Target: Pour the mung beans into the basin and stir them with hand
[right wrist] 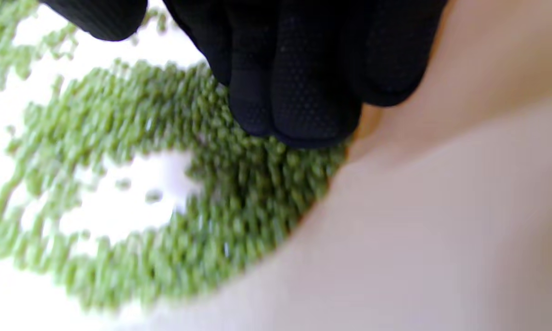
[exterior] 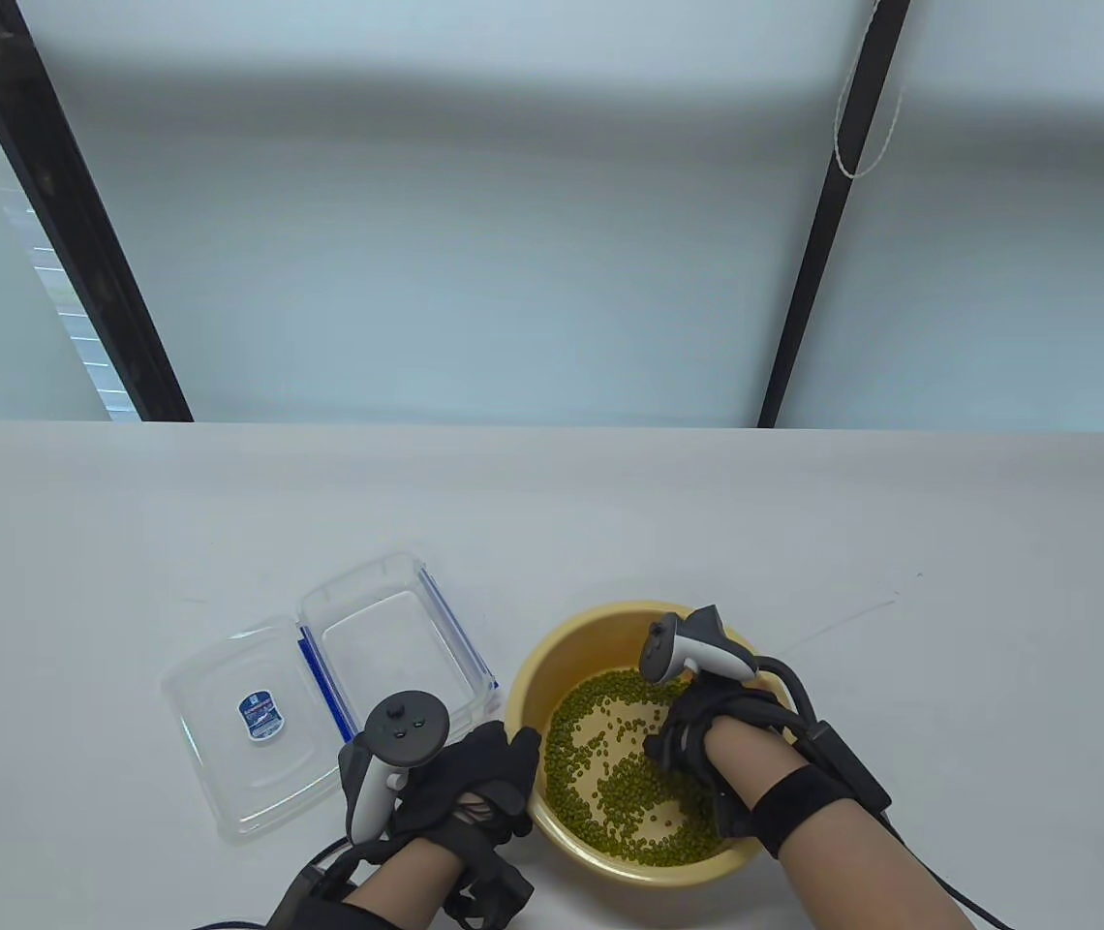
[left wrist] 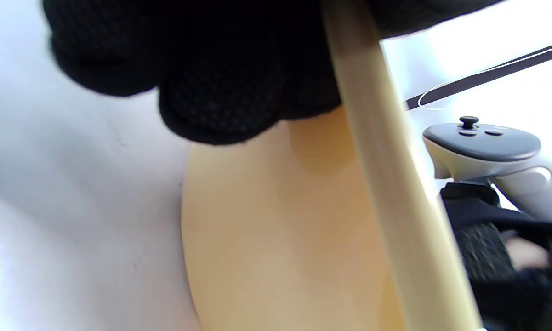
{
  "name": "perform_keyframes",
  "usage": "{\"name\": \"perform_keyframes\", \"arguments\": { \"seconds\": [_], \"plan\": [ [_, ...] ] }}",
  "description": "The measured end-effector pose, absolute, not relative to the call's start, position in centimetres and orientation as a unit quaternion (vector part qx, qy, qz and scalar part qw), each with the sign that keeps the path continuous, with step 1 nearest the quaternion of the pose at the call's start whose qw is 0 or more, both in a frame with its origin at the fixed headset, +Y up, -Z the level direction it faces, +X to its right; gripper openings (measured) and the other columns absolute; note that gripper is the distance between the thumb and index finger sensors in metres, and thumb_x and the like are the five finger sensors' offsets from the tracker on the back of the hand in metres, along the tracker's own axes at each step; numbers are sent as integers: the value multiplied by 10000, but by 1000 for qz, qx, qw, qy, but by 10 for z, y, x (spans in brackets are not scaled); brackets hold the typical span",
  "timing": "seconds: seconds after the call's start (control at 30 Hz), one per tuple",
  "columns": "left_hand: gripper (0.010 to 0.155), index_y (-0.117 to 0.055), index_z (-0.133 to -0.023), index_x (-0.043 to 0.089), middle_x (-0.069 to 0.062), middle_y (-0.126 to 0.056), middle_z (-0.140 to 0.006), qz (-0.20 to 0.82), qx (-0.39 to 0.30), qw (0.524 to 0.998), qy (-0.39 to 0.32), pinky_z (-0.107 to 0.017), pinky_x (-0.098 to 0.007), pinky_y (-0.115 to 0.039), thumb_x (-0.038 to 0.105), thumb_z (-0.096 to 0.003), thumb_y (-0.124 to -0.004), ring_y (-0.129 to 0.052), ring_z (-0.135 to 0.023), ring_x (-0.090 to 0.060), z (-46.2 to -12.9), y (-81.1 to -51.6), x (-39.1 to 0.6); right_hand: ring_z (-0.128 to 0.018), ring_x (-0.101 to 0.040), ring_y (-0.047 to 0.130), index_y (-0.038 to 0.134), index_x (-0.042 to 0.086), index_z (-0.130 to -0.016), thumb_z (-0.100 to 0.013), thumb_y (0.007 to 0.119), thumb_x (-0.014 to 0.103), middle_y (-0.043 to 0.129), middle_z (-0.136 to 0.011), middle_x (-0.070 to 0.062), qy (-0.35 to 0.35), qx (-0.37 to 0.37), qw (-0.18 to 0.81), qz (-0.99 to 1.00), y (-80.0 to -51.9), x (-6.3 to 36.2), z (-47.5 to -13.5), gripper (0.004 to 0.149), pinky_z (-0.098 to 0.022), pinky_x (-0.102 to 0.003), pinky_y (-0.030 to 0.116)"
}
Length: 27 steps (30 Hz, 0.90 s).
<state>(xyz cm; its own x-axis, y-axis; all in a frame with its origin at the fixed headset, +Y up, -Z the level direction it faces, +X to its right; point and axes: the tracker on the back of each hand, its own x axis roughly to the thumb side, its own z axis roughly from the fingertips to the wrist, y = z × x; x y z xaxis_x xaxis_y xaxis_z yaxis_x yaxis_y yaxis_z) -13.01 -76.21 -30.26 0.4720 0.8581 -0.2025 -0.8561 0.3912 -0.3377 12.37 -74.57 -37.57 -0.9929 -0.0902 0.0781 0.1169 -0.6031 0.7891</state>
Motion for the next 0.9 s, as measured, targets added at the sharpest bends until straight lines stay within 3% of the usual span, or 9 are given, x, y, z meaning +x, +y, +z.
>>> {"name": "perform_keyframes", "arguments": {
  "seconds": [0.17,0.27,0.37,0.53,0.6,0.7,0.8,0.9],
  "plan": [
    [648,-600,-935,-27,28,-968,-545,509,-200,837,-2,-314,-341,-920,521,-591,-626,-1056,-381,-138,-303,-762,-131,-563,-227,999,689,143,-928,-466,638,580,903,-804,-17,-432,-103,44,-895,-740,110,-342,638,-485,-373,817],
    [698,-587,-967,-22,1,-963,-608,457,-175,872,-19,-343,-357,-912,564,-589,-625,-1053,-431,-168,-301,-756,-132,-578,-225,998,683,156,-934,-464,640,578,896,-813,-12,-401,-141,-17,-905,-732,112,-328,633,-492,-379,815],
    [753,-550,-1002,-8,-4,-949,-652,347,-119,929,-46,-362,-352,-911,618,-589,-612,-1047,-467,-173,-297,-741,-135,-566,-220,1007,706,167,-922,-461,648,576,913,-790,-6,-316,-161,-78,-932,-719,122,-319,619,-484,-379,823],
    [766,-508,-1029,-2,-46,-921,-712,305,-20,950,-62,-408,-391,-886,615,-588,-615,-1022,-533,-224,-289,-713,-148,-594,-222,1003,709,178,-922,-456,660,572,902,-813,-3,-140,-178,-160,-961,-699,146,-307,612,-501,-386,821],
    [765,-497,-1048,28,-60,-895,-762,276,43,954,-106,-445,-407,-872,623,-584,-625,-1004,-584,-242,-284,-700,-151,-642,-227,988,693,192,-937,-453,666,575,873,-854,0,-59,-188,-211,-957,-693,157,-299,618,-532,-400,809],
    [709,-549,-1071,133,-71,-848,-880,244,107,947,-178,-522,-454,-852,625,-571,-652,-972,-708,-272,-275,-686,-149,-788,-259,918,641,234,-976,-450,694,572,801,-942,5,3,-200,-262,-944,-694,169,-289,627,-613,-449,764],
    [662,-648,-1066,258,-106,-747,-1073,227,125,923,-286,-577,-614,-816,617,-515,-726,-867,-939,-374,-270,-680,-144,-897,-284,841,610,277,-997,-438,750,530,732,-1010,3,44,-197,-284,-937,-699,176,-280,630,-664,-490,723],
    [686,-632,-1089,278,-117,-662,-1160,175,110,934,-291,-602,-664,-783,631,-509,-731,-783,-1027,-418,-266,-676,-139,-946,-291,796,590,306,-1007,-418,788,521,662,-1063,-12,84,-219,-233,-944,-698,176,-271,657,-689,-510,703]
  ]
}}
